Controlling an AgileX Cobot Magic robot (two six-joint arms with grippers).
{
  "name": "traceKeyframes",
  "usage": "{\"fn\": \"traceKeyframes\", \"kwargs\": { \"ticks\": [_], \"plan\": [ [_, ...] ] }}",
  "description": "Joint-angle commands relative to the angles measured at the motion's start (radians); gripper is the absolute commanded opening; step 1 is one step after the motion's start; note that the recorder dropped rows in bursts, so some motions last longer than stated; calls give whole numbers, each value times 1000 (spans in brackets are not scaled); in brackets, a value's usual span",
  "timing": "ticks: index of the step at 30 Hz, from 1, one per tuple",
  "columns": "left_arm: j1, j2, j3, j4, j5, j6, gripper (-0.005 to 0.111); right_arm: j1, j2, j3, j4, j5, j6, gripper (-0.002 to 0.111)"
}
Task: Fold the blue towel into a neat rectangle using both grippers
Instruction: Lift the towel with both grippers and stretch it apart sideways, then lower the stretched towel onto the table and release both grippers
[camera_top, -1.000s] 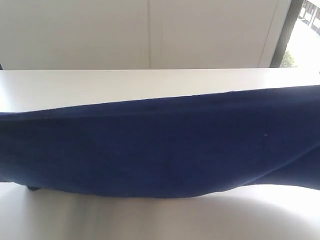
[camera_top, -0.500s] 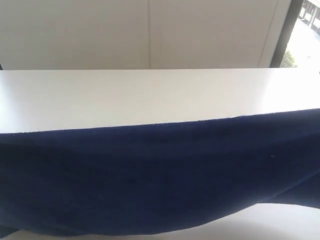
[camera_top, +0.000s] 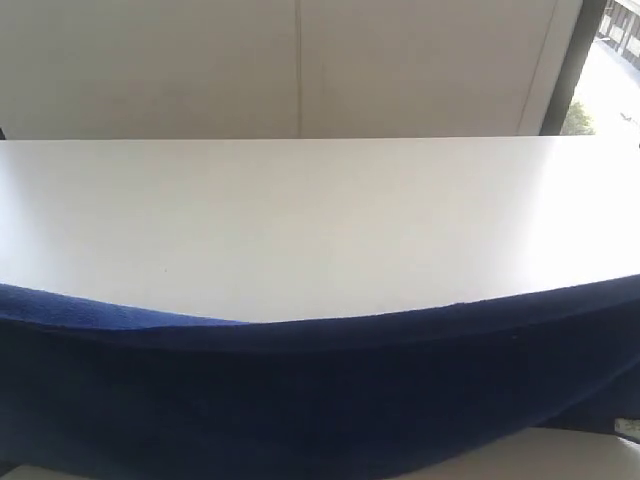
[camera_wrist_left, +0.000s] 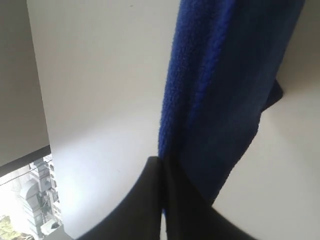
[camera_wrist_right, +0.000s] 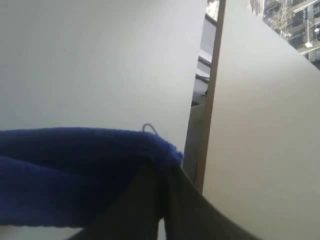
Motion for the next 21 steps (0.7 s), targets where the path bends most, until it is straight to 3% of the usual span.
{"fn": "traceKeyframes", "kwargs": {
  "ticks": [1, 4, 8, 14, 17, 21],
  "plan": [
    [-1, 59, 30, 60, -97, -18, 0, -2, 85, 23, -110, -55, 103, 0],
    [-1, 111, 69, 129, -160, -71, 0, -2, 138, 23, -144, -100, 143, 0],
    [-1, 184, 108, 332, -299, -306, 0, -4, 187, 29, -302, -175, 298, 0],
    [2, 259, 110, 393, -380, -395, 0, -4, 238, 29, -423, -237, 431, 0],
    [37, 310, 110, 409, -399, -452, 0, -4, 282, 29, -470, -239, 474, 0],
    [142, 391, 110, 409, -487, -525, 0, -4, 355, 29, -529, -244, 534, 0]
  ]
}}
